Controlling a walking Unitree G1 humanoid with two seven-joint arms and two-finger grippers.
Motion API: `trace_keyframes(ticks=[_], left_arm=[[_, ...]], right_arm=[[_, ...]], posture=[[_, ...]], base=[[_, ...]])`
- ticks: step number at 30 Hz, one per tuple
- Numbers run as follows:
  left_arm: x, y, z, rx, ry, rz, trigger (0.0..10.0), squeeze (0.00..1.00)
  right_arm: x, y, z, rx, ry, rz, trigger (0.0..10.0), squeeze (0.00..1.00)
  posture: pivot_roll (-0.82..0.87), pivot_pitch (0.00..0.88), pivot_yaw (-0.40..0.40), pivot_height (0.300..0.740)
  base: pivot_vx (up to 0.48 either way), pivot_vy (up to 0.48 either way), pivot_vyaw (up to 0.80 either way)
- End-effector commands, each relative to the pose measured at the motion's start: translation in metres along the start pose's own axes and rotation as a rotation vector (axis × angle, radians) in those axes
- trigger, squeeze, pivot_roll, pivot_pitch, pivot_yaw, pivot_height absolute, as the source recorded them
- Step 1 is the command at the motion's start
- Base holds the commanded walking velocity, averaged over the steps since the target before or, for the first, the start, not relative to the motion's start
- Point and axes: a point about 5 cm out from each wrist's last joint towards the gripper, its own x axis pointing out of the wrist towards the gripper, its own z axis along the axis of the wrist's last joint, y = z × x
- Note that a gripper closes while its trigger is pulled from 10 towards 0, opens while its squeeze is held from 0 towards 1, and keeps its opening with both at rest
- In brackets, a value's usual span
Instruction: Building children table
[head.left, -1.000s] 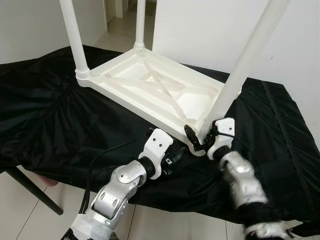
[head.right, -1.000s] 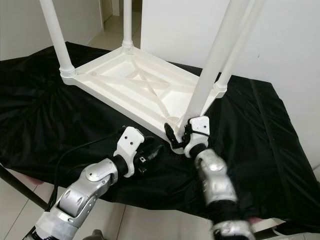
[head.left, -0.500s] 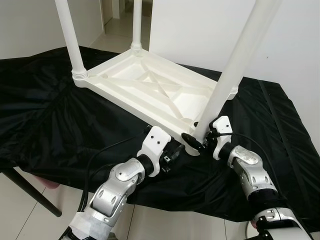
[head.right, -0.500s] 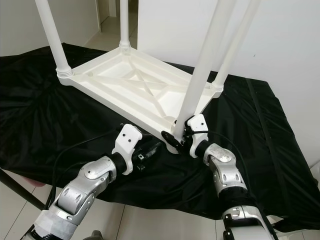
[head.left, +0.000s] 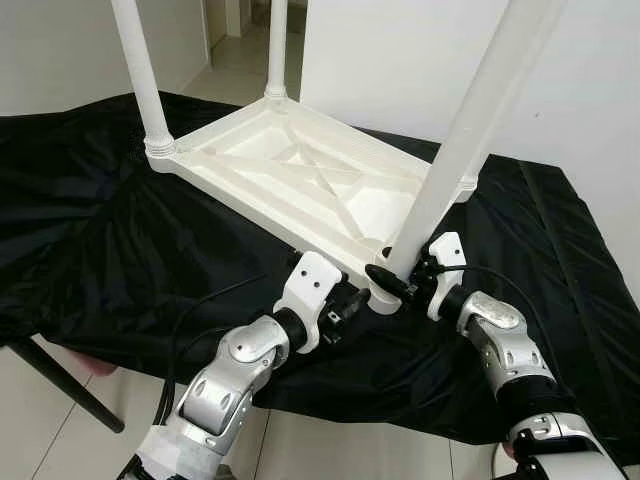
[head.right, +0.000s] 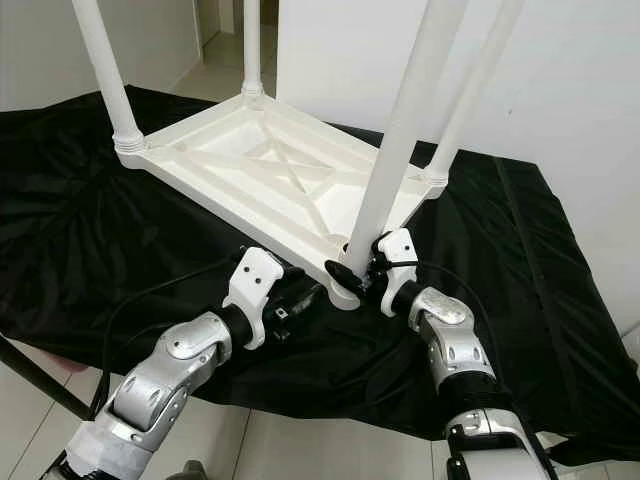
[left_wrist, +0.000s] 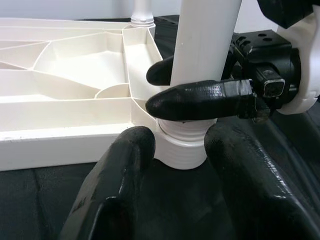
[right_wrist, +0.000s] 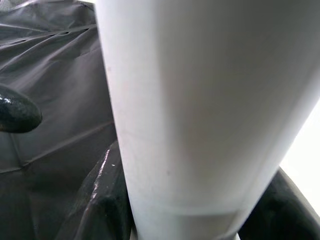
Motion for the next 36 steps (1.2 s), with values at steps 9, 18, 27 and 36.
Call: trace_keyframes(ticks=[9, 18, 27, 36], left_arm=[[-0.001, -0.007, -0.003, -0.019, 0.01, -0.047, 10.0, 0.0], [0.002, -0.009, -0.002, -0.021, 0.008, -0.057, 10.0, 0.0], [0.002, -0.008, -0.001, -0.021, 0.004, -0.053, 10.0, 0.0], [0.002, -0.006, 0.0, -0.017, -0.001, -0.039, 10.0, 0.0]], right_arm=[[-0.002, 0.005, -0.019, 0.128, 0.047, -0.47, 0.0, 0.0], [-0.002, 0.008, -0.023, 0.164, 0.075, -0.928, 0.0, 0.0], [0.008, 0.02, -0.014, 0.151, 0.064, -0.908, 10.0, 0.0], [0.012, 0.01, -0.001, 0.18, -0.029, -0.781, 10.0, 1.0]], posture=[[0.14, 0.044, -0.065, 0.74], [0.13, 0.042, -0.067, 0.74], [0.14, 0.039, -0.075, 0.74], [0.14, 0.03, -0.086, 0.74]], base=[[0.0, 0.0, 0.0], [0.0, 0.0, 0.0], [0.0, 0.0, 0.0], [0.0, 0.0, 0.0]])
